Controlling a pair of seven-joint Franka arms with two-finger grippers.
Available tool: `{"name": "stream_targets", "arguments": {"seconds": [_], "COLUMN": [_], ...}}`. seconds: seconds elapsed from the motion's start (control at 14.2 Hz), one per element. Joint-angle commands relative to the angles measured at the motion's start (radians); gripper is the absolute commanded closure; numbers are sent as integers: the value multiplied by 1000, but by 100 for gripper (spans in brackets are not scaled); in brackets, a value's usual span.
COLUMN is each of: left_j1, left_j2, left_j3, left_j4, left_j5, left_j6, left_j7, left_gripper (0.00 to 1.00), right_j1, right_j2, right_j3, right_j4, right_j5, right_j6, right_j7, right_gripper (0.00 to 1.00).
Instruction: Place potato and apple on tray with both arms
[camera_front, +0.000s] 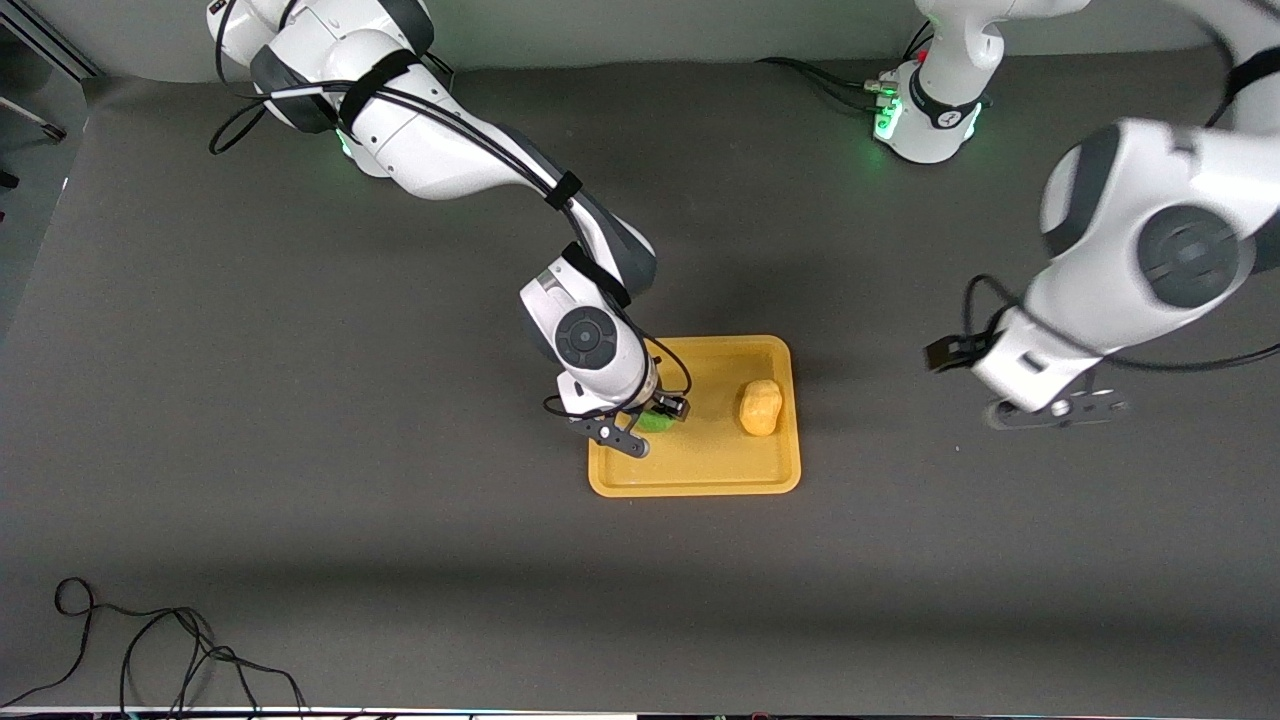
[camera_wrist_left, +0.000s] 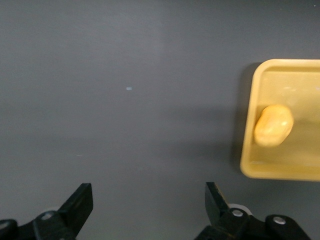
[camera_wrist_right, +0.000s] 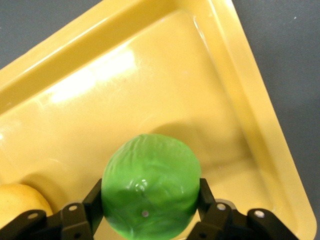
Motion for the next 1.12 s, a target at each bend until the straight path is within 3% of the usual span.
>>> {"name": "stream_targets", "arguments": {"seconds": [0.0,0.07,0.14,0.28,0.42,0.63,0.84,1.05], "left_j1": [123,165,197,227,239,239,239,239], "left_j2": [-143,-167,-175,-136,-115,-121,-123,-123], "left_j3": [-5,-5,-5,-2,-1,-1,-1,-1], "left_j4": [-65,-59,-41,82,154,142,128,124], "left_j5": [-16,-25,-28,-28,-26,-26,-28,-29], "left_j6": [-44,-49,-50,-67,-170,-201,-198,-172], "left_j7": [188,212,231,275,324,334,334,331], "left_gripper": [0,0,0,0,0,0,0,0], "right_j1": [13,13,13,10,-1,-39,-157,-264], "right_j2": [15,14,14,2,-44,-194,-340,-498], "right_j3": [-16,-18,-19,-19,-22,-79,-84,-102], "right_j4": [37,37,35,37,40,20,-29,-186], "right_j5": [-4,-4,-5,-5,-2,1,8,5], "right_j6": [-9,-9,-9,-22,-90,-253,-414,-451], "right_j7": [21,21,21,21,18,-28,-320,-567], "right_gripper": [32,10,5,4,0,0,0,0]}}
